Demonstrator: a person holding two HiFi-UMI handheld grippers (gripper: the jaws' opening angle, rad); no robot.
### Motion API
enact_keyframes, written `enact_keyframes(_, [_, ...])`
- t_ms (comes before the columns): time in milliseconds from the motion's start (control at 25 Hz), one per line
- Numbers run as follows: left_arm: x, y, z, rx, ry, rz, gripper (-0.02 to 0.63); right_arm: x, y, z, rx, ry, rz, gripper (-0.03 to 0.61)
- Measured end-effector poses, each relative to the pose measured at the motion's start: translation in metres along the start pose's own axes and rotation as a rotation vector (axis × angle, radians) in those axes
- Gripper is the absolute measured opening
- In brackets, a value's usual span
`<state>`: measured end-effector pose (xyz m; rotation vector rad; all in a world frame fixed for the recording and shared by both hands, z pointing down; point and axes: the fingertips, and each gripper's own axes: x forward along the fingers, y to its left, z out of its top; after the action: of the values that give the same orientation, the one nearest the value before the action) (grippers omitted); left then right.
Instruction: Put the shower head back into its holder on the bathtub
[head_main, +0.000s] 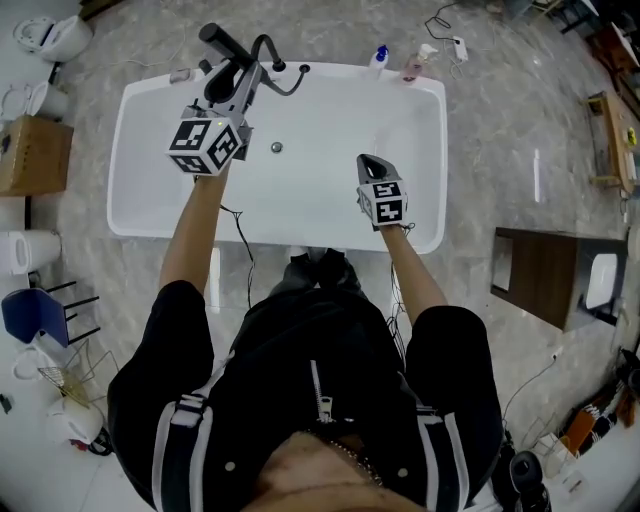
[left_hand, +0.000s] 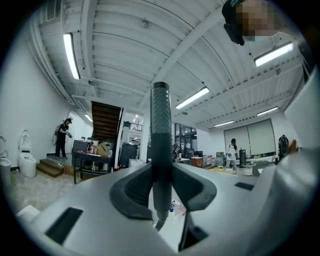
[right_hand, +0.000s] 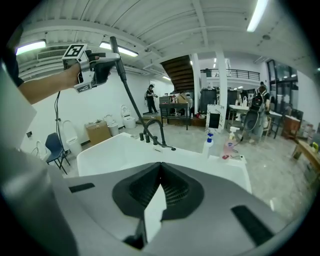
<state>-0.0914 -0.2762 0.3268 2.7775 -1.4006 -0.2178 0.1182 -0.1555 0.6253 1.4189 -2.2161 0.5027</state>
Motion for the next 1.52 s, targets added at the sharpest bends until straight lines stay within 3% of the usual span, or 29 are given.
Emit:
enact_keyframes(400, [0.04, 0.017, 0.013, 0.036, -0.025, -0.026, 0.132, -0.009, 0.002, 0.001, 0.026, 0.004, -0.027, 0.008])
enact_keyframes(1520, [0.106, 0.04, -0.054, 0.035, 0.062, -0.077, 0.132, -0.014, 0.014, -0.032, 0.154, 0.023, -0.066, 0.008])
